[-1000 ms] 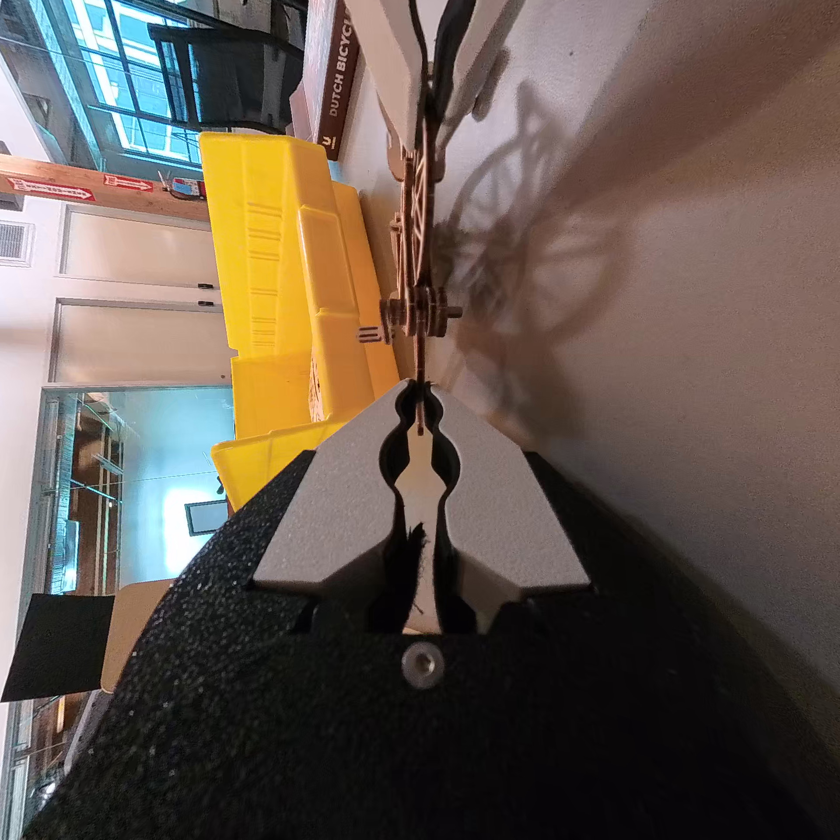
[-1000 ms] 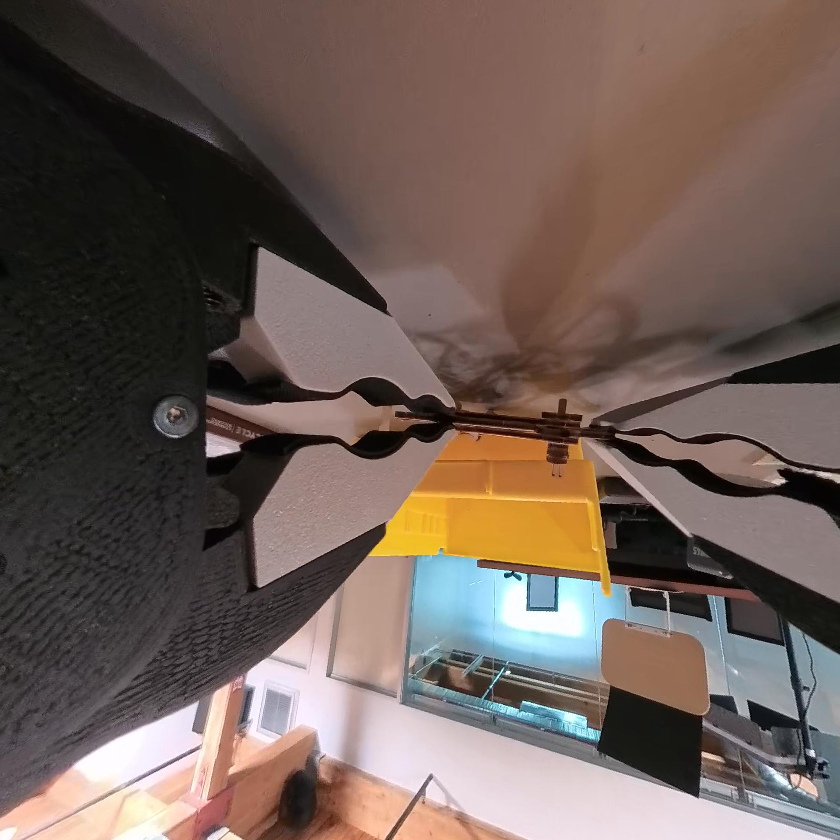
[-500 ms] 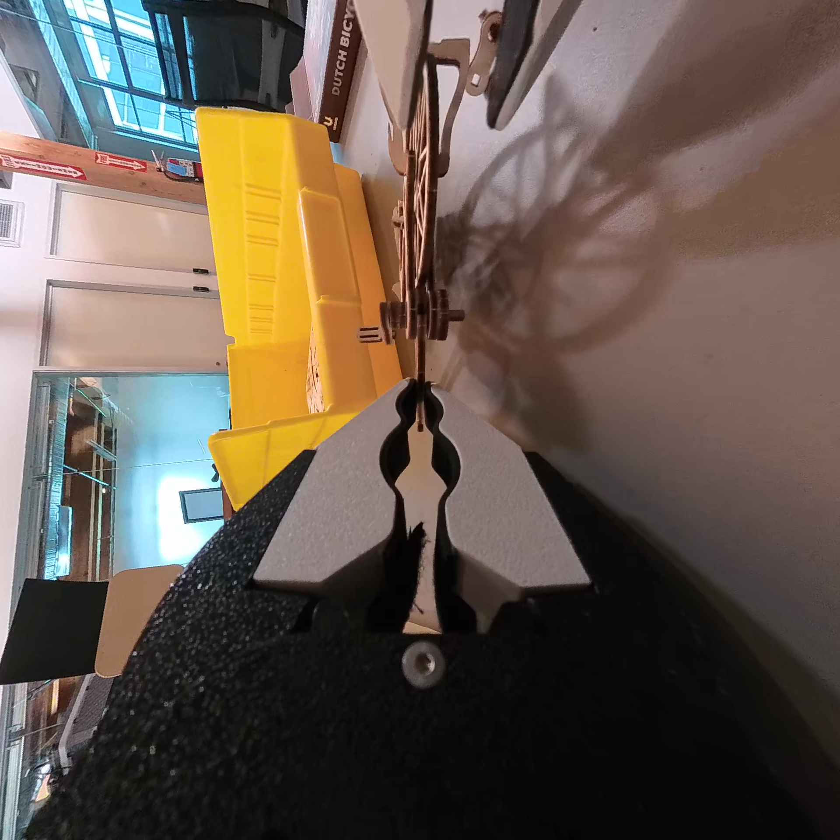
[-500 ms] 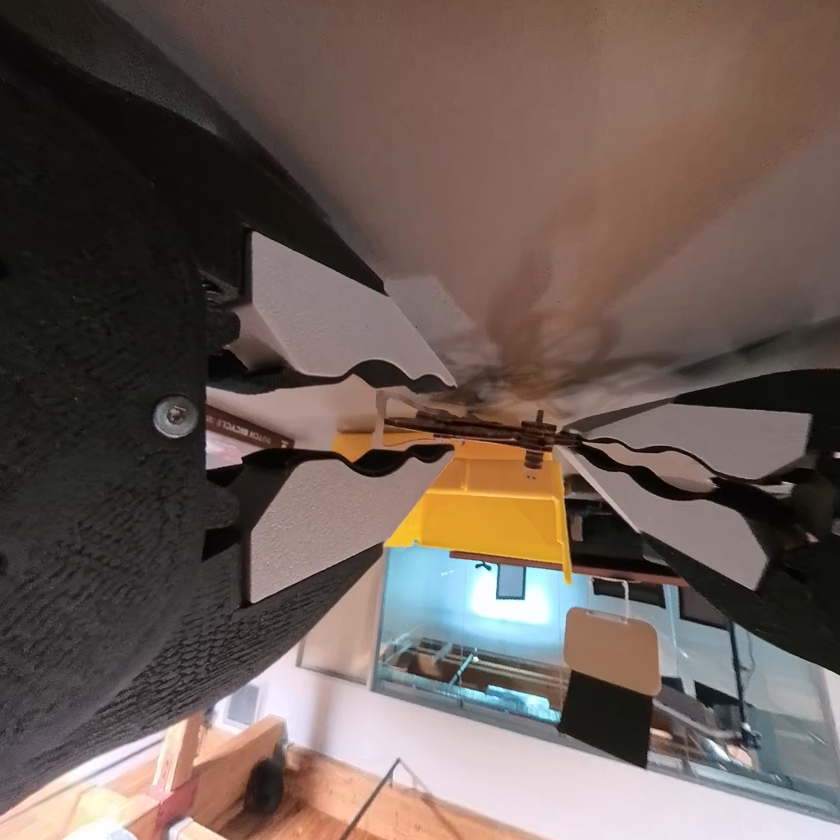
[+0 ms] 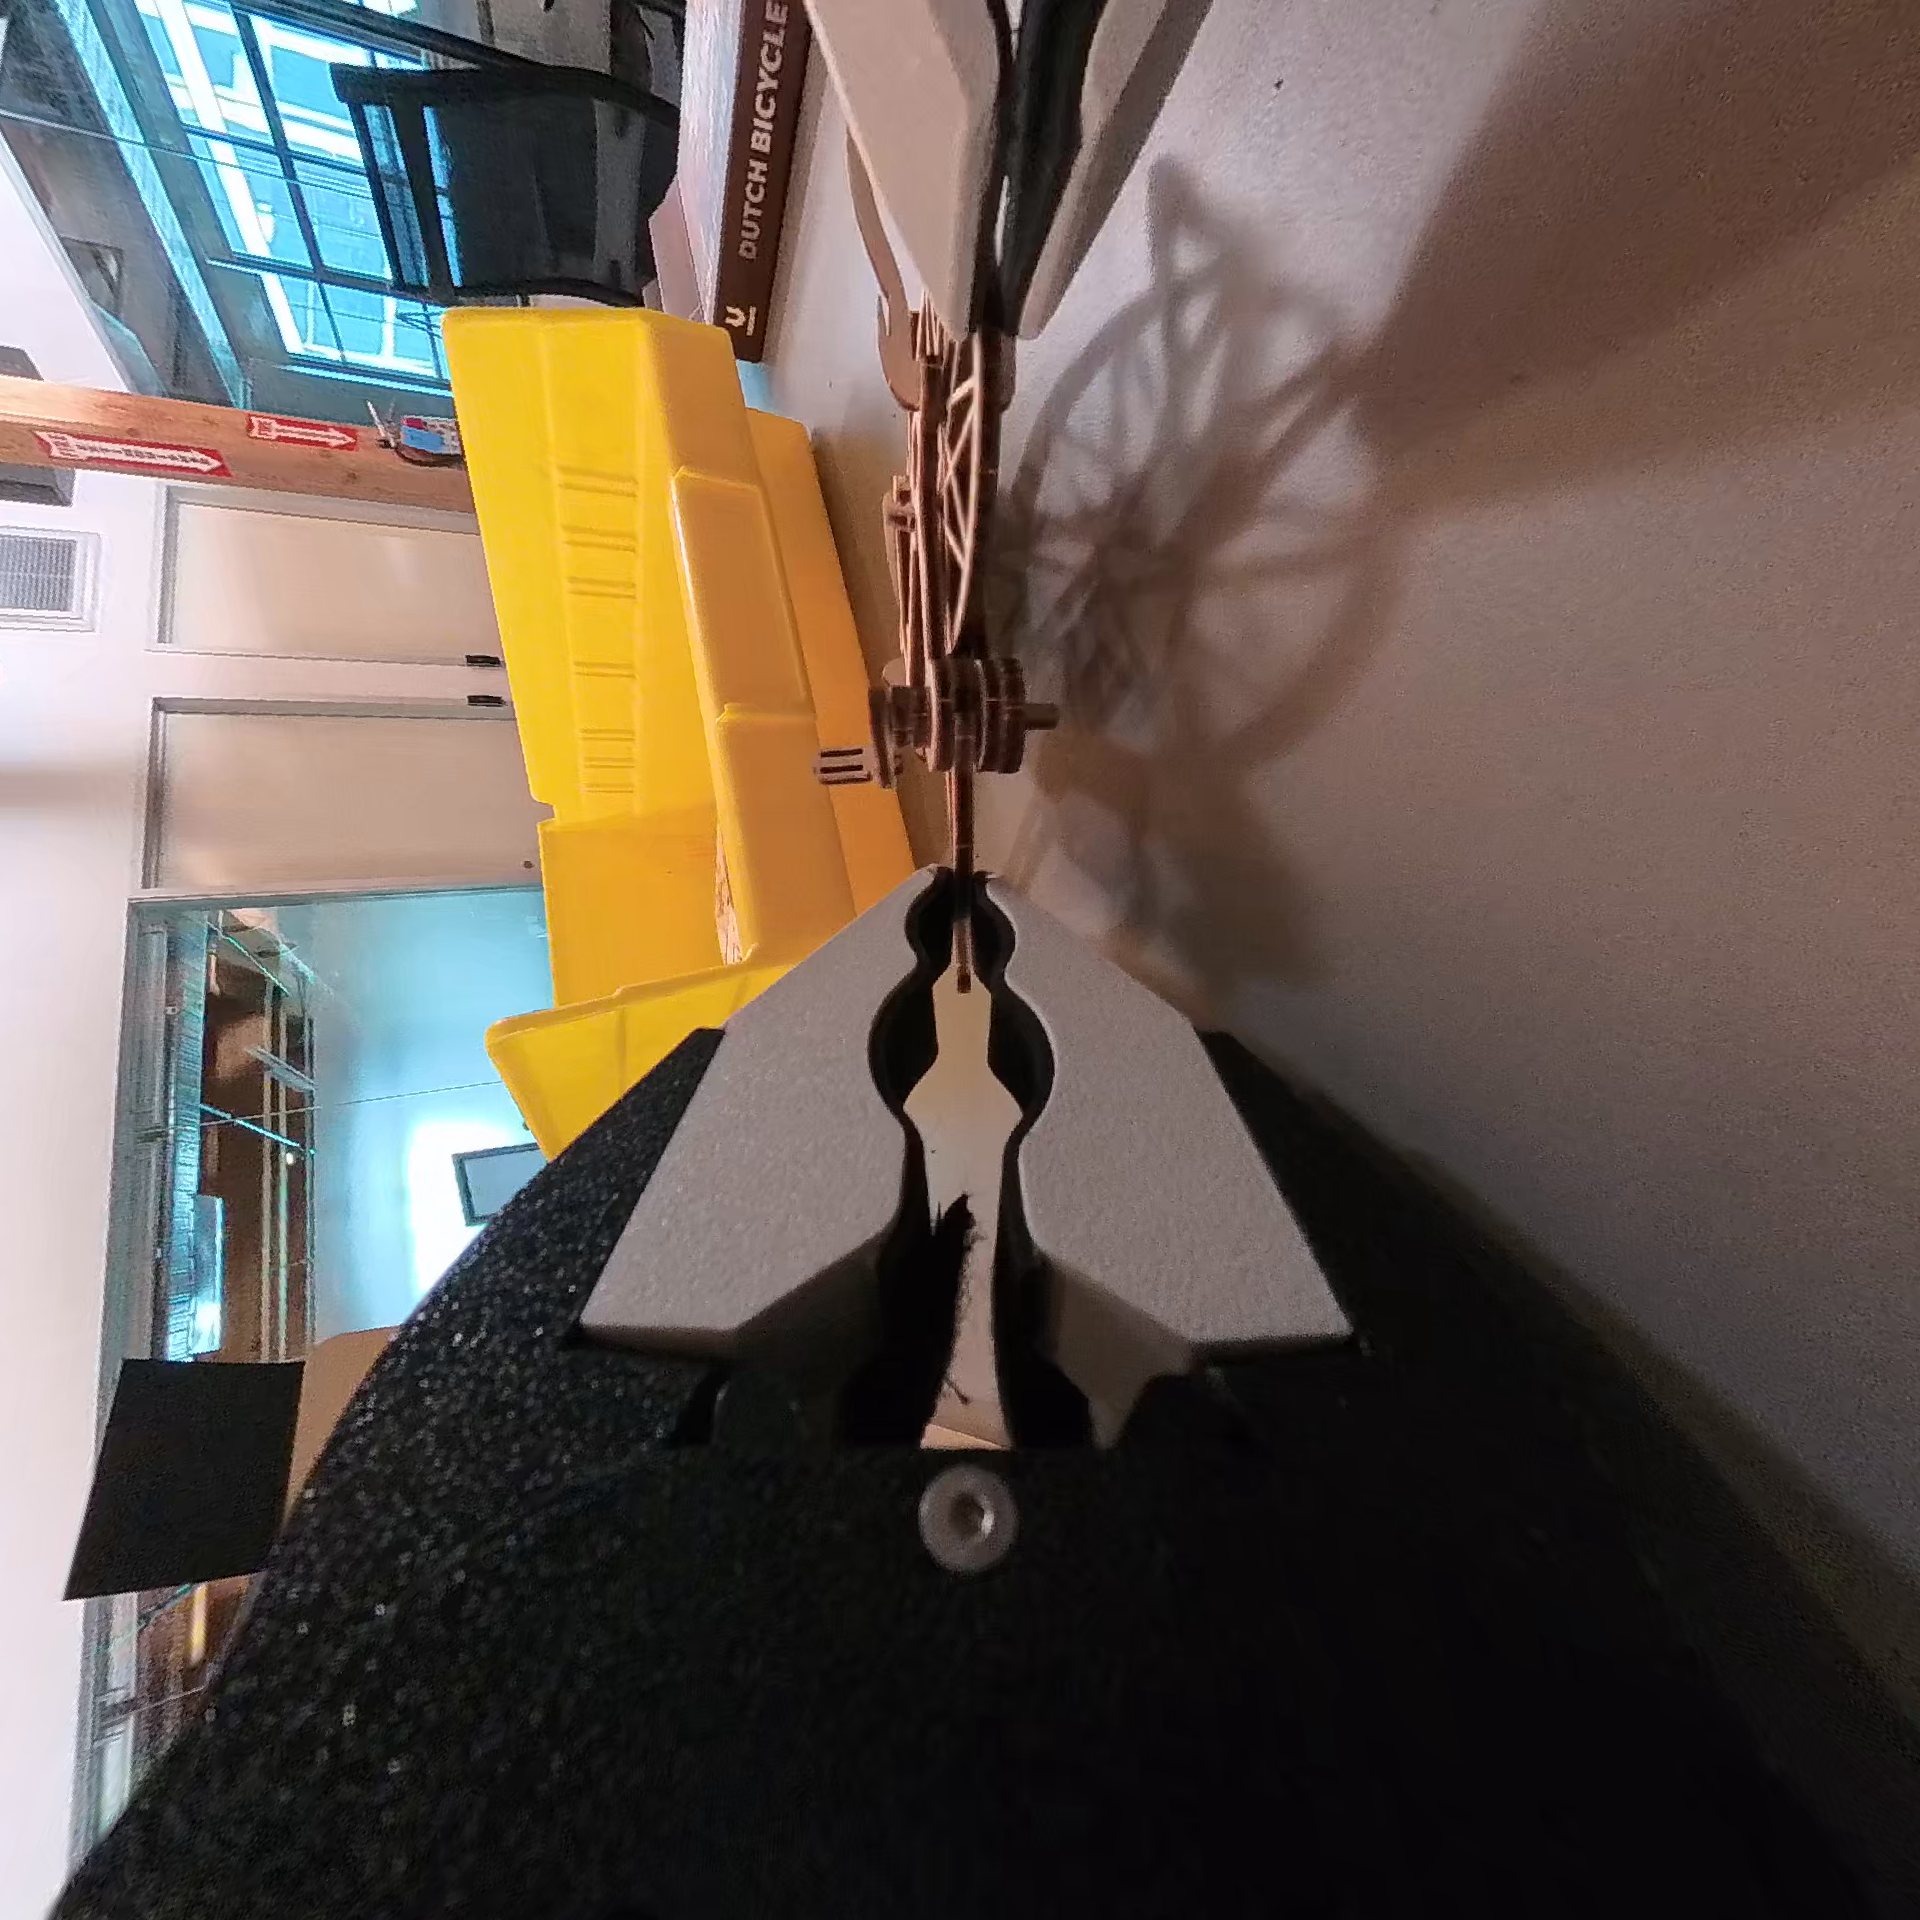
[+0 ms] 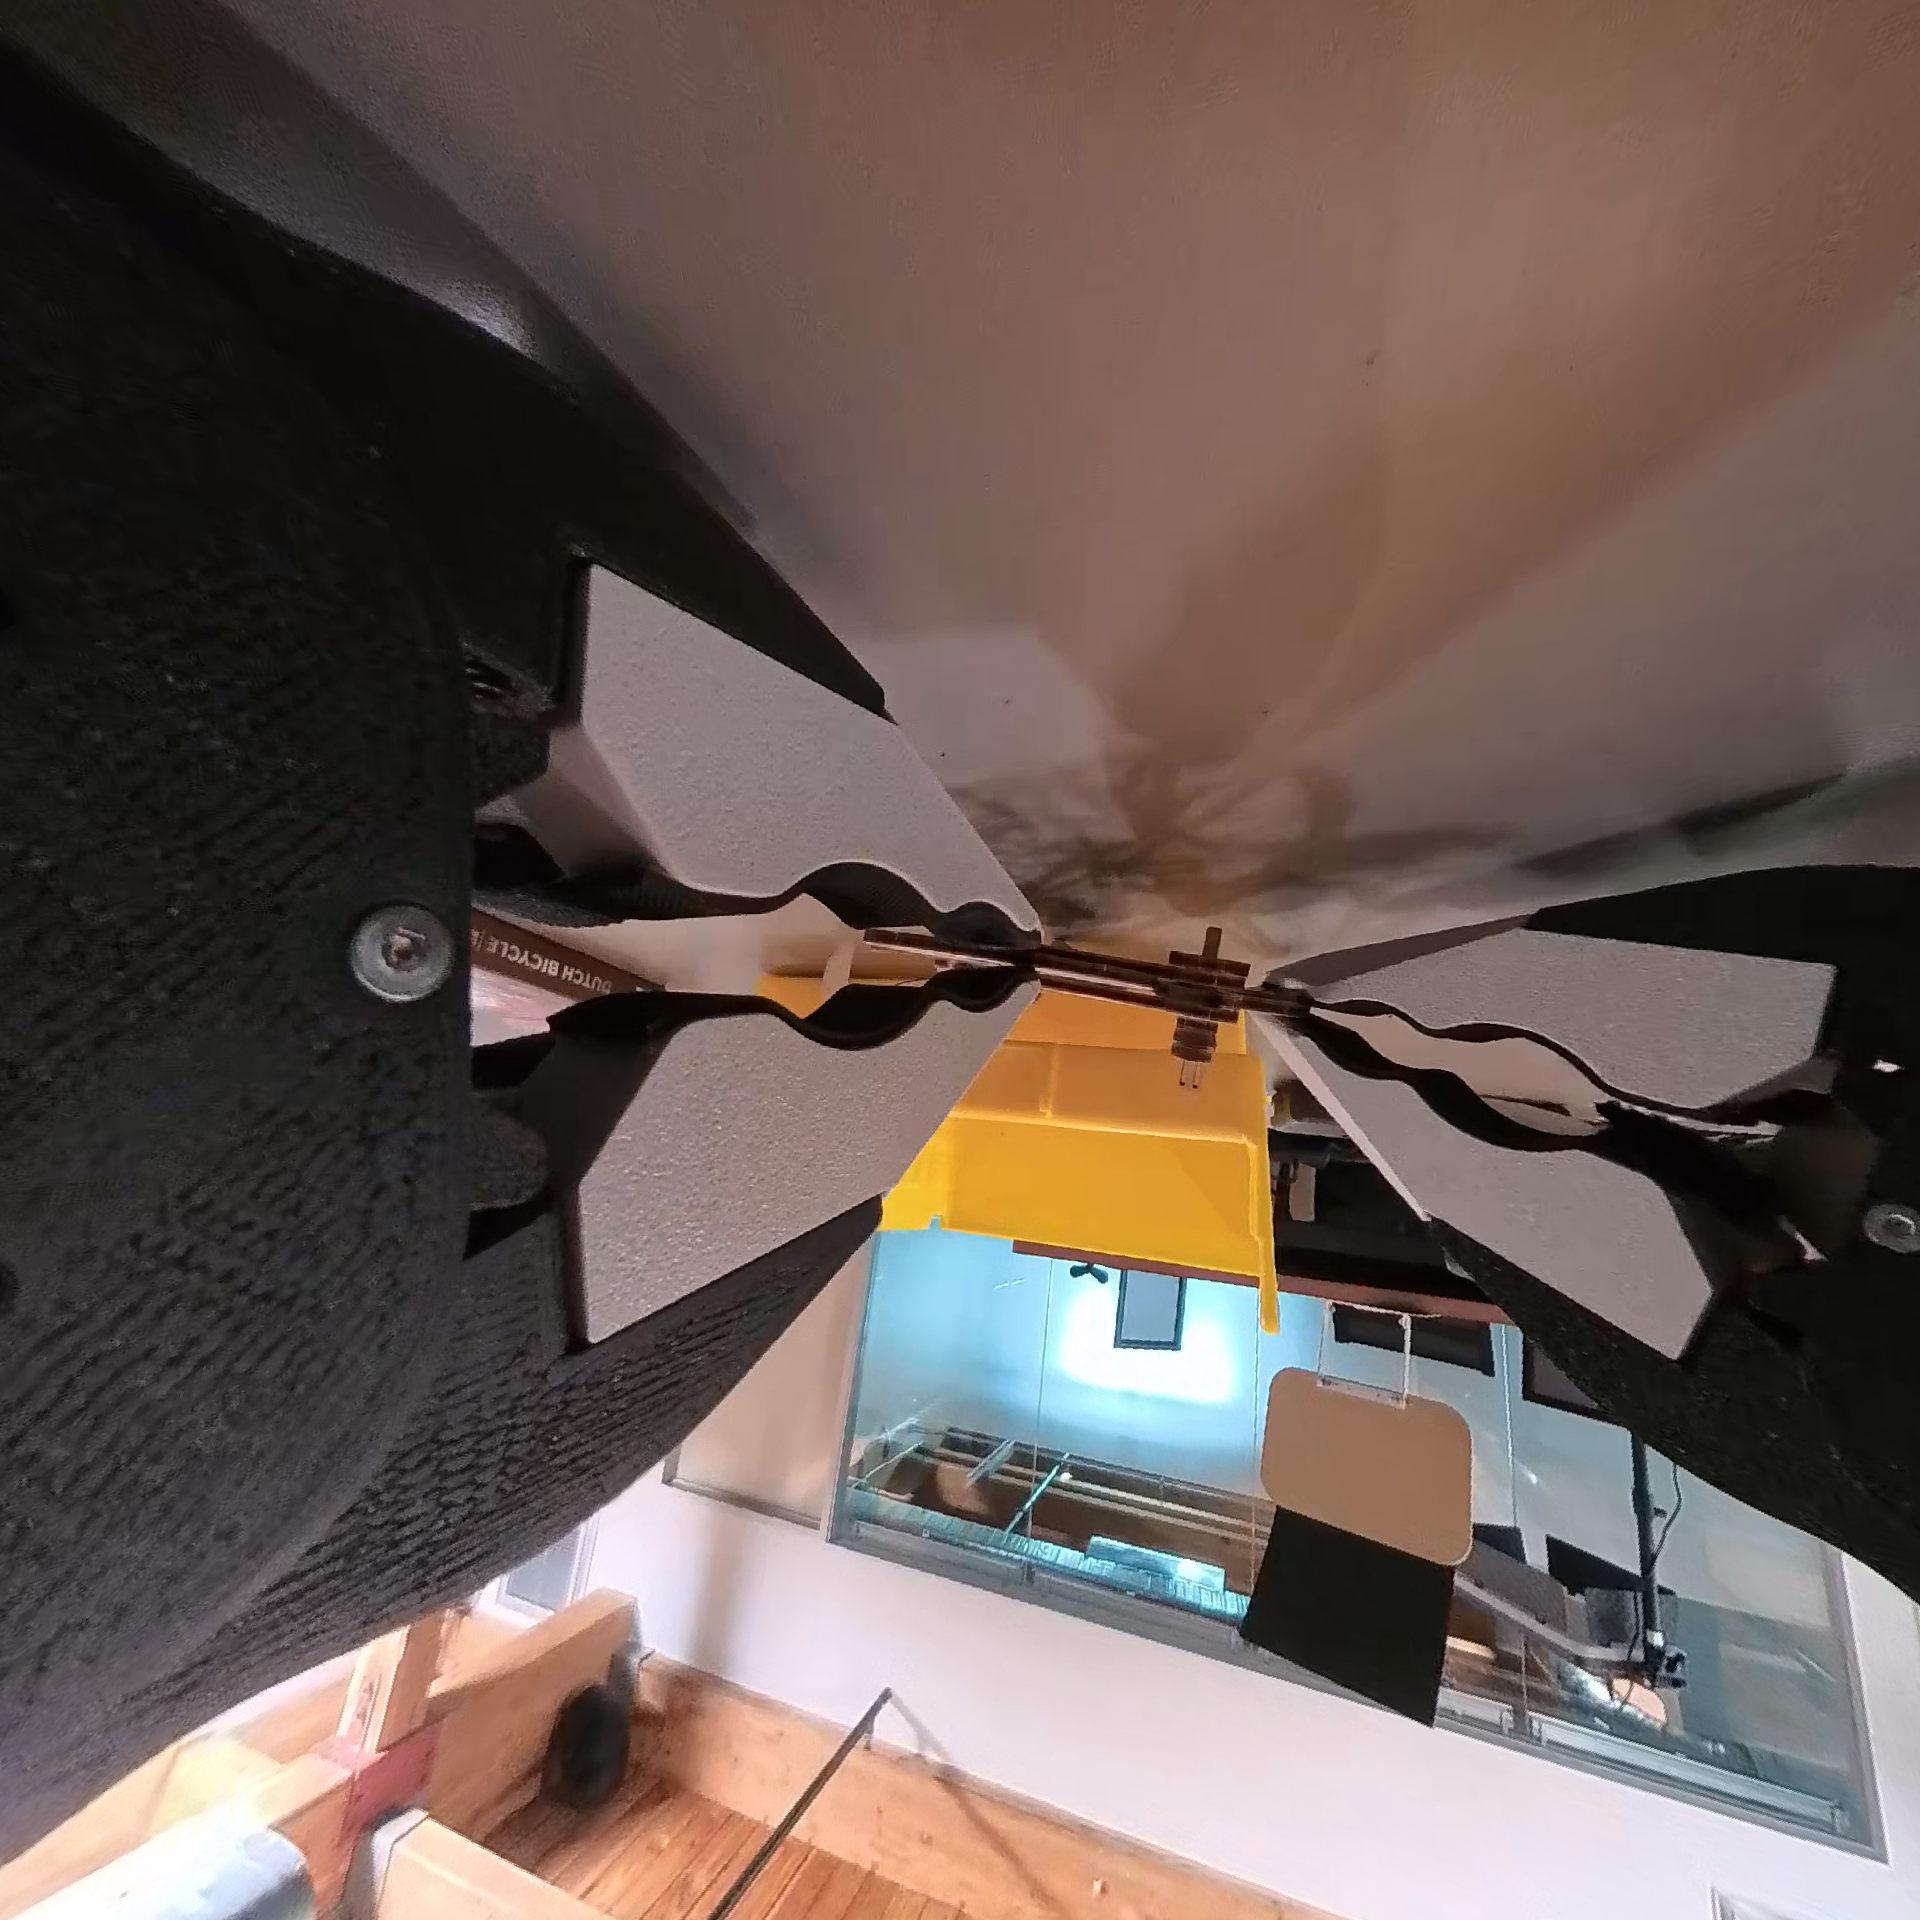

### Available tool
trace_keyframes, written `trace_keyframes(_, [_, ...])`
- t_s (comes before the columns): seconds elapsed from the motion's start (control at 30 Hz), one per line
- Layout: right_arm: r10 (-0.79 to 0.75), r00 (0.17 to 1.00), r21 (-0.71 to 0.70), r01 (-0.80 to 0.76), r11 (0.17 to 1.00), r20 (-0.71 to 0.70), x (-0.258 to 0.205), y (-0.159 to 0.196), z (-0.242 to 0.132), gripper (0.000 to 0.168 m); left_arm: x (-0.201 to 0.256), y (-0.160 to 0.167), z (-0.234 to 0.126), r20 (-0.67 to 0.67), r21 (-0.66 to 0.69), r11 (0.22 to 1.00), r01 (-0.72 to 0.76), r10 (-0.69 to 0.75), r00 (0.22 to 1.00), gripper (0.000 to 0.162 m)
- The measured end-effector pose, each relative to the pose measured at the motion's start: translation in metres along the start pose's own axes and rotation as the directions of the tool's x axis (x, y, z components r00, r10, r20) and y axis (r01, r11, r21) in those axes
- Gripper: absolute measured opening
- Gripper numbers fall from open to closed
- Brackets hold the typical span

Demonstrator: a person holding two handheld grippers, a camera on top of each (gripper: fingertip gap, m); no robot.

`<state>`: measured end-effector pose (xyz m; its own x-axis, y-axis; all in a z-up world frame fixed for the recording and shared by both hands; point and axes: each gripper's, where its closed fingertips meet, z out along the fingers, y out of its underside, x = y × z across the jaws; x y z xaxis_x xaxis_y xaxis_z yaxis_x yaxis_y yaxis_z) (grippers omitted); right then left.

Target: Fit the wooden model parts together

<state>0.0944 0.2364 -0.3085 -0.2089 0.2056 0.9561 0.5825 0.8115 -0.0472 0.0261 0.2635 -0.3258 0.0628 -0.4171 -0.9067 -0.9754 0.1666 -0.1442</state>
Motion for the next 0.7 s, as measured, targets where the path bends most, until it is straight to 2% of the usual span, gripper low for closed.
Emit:
trace_keyframes(0.17, [0.010,0.999,-0.038,-0.009,0.999,0.031,-0.005,0.007,0.005,0.003,0.000,0.000,0.001,0.011,-0.004,1.000,-0.029,0.029,1.000,0.000])
trace_keyframes(0.3, [0.017,0.998,-0.039,-0.015,0.999,0.059,-0.010,0.007,0.006,0.012,-0.002,0.002,0.001,0.035,-0.026,0.998,-0.060,0.061,0.998,0.000])
trace_keyframes(0.43, [0.014,0.999,0.022,-0.015,1.000,0.039,-0.007,-0.004,-0.002,0.020,-0.003,0.004,0.000,0.050,-0.034,0.997,-0.072,0.074,0.996,0.000])
trace_keyframes(0.53, [0.020,0.999,0.100,-0.016,0.995,-0.032,0.001,-0.014,-0.017,0.023,-0.003,0.004,-0.002,0.063,-0.041,0.996,-0.081,0.084,0.995,0.000])
trace_keyframes(0.7, [0.284,0.949,0.184,-0.258,0.949,-0.136,0.035,0.002,-0.038,0.024,0.003,0.004,-0.009,0.085,-0.067,0.989,-0.131,0.136,0.987,0.001])
